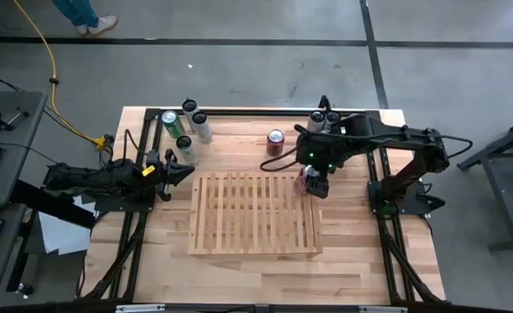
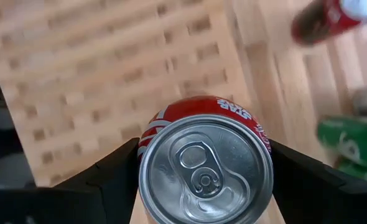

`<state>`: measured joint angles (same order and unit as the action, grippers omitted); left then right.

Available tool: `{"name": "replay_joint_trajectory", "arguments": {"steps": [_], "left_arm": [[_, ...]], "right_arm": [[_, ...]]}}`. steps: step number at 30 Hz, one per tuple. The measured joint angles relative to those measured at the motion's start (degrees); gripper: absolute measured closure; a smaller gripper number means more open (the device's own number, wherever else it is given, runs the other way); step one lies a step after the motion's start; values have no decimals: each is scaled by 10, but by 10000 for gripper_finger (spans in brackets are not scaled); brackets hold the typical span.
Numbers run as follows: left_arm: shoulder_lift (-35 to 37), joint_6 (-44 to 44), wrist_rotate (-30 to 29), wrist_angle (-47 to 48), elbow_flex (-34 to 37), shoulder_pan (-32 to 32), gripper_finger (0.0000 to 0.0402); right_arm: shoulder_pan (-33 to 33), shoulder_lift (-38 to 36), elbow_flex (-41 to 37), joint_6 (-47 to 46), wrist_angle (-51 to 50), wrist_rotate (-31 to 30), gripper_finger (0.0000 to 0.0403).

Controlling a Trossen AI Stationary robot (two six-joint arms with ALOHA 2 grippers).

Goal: Place canned beverage on shelf
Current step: Put the bottom red-white soda can on the shelf, then put the red-white soda can on the shelf aligned with the other red-white soda can

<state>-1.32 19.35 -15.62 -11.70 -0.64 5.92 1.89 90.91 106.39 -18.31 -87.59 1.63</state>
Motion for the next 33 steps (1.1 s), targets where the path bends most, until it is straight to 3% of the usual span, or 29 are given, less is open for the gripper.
{"name": "replay_joint_trajectory", "arguments": {"steps": [9, 14, 17, 33], "left_arm": [[0, 0, 0, 1, 0, 0, 398], [0, 0, 0, 1, 0, 0, 398], [0, 0, 0, 1, 0, 0, 398], [0, 0, 0, 1, 0, 0, 398]], "right_arm": [[0, 14, 2, 4, 6, 1, 120], [0, 20, -2, 3, 21, -30, 44], [0, 18, -2, 2, 21, -30, 21], [0, 0, 8, 2, 15, -19, 12]]}}
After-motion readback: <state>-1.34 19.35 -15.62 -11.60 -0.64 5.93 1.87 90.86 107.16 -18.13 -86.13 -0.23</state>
